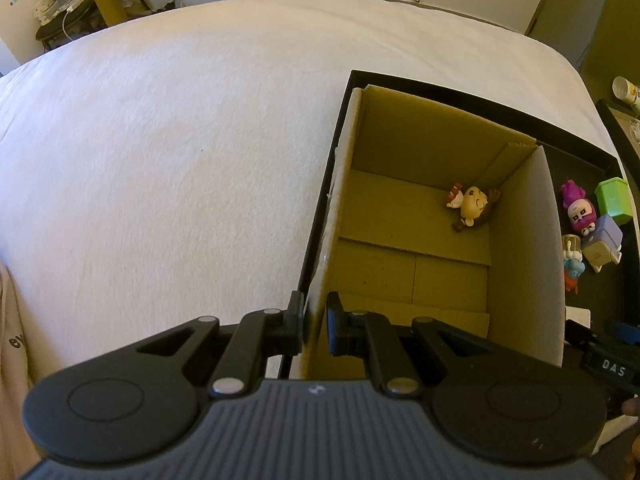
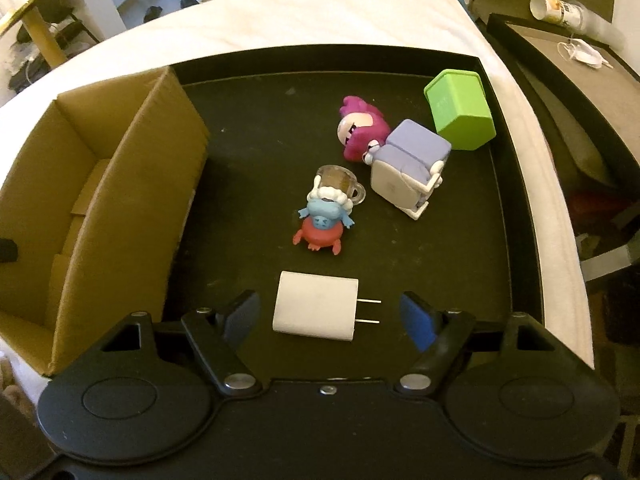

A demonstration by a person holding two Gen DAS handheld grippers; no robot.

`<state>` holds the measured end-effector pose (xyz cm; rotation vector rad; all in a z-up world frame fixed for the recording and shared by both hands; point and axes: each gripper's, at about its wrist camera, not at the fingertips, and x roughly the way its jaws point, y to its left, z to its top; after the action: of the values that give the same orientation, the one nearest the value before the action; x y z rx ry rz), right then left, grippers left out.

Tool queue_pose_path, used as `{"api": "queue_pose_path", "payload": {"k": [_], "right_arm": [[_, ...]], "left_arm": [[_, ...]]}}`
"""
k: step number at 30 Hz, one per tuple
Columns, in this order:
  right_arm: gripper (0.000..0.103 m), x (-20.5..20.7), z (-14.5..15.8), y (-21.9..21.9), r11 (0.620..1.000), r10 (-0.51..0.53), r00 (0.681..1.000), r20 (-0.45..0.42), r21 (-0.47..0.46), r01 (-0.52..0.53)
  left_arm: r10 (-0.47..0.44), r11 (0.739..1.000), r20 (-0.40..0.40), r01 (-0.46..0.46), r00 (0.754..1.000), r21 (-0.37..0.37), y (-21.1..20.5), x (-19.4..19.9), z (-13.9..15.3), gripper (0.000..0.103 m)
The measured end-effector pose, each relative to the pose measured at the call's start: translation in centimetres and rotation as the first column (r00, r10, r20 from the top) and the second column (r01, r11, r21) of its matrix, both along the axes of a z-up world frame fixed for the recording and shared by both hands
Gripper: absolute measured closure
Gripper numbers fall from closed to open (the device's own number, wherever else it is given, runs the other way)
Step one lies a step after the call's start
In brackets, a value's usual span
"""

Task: Organize rigid objects
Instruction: 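Grasp the white plug charger with the right gripper and lift it, then carry the charger over the box and open the right gripper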

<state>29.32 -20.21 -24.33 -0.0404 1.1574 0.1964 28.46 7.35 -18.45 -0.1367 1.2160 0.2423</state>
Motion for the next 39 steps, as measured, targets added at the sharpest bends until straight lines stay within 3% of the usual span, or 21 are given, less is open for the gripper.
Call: {"api": "queue_pose_path", "payload": {"k": [5,8,11,12,24,39], "right_arm": [[0.027,-0.1,-0.5,0.3,1.0,0.004,1.0,-0.005,-0.021,-0.005],[0.043,-0.3,-0.7,0.4,1.0,0.012,1.0,-0.019,-0.018,-0.012],[0.046,-0.6,-0.4,0.5,0.999,0.033,0.999,-0.009,-0.011,-0.033],[0.057,-0.7,-0.1,0.5,0.999,0.038,0.999,-0.007,-0.008,-0.039],[0.057,-0.7,1.3,-0.3,0.999,0.042,0.999,0.006,0.02,-0.042],[0.057,-0.5,6.7,0.3,0.997,0.056,0.994,0.097,0.054,-0.062]], "left_arm": [[0.0,1.0,-0.001,0.0,1.0,0.002,0.0,0.0,0.0,0.093],[0.0,1.0,-0.001,0.0,1.0,0.001,0.0,0.0,0.0,0.093],[-0.002,1.0,-0.002,0.002,1.0,0.001,-0.1,0.0,-0.1,0.093],[-0.004,1.0,-0.003,0.004,1.0,0.003,-0.1,0.0,0.0,0.093],[-0.015,1.0,-0.001,0.015,1.0,0.007,-0.2,-0.1,0.0,0.093],[-0.032,0.999,-0.007,0.032,0.999,0.029,-0.6,0.0,-0.1,0.093]]}}
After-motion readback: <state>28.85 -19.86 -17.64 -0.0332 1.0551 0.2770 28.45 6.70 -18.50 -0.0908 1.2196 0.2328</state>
